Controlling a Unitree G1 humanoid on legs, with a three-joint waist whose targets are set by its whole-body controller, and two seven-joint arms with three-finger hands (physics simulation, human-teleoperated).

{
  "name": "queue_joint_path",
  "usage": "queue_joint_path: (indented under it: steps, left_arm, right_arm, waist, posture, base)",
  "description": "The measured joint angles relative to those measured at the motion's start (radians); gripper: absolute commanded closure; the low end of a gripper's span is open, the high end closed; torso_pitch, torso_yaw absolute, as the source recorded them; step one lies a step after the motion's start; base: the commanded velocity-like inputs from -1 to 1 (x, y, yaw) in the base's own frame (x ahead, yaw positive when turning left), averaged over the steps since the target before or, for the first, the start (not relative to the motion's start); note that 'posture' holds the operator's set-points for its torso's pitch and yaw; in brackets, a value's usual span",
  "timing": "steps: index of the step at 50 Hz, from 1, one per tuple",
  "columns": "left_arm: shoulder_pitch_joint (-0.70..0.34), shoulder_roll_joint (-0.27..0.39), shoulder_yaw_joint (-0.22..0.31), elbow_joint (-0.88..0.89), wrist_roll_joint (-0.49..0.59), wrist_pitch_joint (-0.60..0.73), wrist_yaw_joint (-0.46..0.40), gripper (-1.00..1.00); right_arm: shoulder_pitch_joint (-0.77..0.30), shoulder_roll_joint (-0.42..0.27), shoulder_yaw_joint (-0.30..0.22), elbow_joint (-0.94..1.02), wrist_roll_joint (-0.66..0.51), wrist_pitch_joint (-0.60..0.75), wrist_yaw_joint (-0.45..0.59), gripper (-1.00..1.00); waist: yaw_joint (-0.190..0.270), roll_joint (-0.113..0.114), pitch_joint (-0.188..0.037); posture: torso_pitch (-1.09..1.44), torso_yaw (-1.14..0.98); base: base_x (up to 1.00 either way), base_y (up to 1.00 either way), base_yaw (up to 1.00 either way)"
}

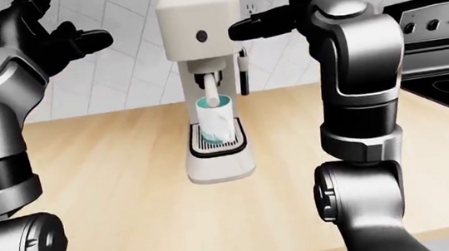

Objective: Press the button on the coffee machine to serve coffee.

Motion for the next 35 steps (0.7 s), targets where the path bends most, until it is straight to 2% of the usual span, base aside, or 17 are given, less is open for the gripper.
queue_joint_path:
  steps: [11,26,35]
  left_arm:
    - [0.006,-0.001,0.002,-0.005,-0.007,-0.003,-0.002,-1.00]
    - [-0.014,0.000,0.000,0.010,-0.005,-0.003,-0.004,-1.00]
    - [-0.004,0.000,0.002,0.002,-0.005,-0.007,-0.004,-1.00]
  right_arm:
    - [-0.004,0.000,0.002,0.001,0.003,0.000,-0.001,-1.00]
    - [-0.045,0.000,0.008,0.049,-0.002,-0.014,0.001,-1.00]
    - [-0.032,0.005,0.005,0.038,-0.003,-0.017,-0.001,-1.00]
  waist:
    - [0.006,0.000,-0.038]
    - [0.010,0.002,-0.077]
    - [0.012,0.001,-0.100]
  posture:
    - [-0.56,0.00]
    - [-0.67,0.00]
    - [-0.72,0.00]
  base:
    - [0.00,0.00,0.00]
    - [0.00,0.00,0.00]
    - [0.00,0.00,0.00]
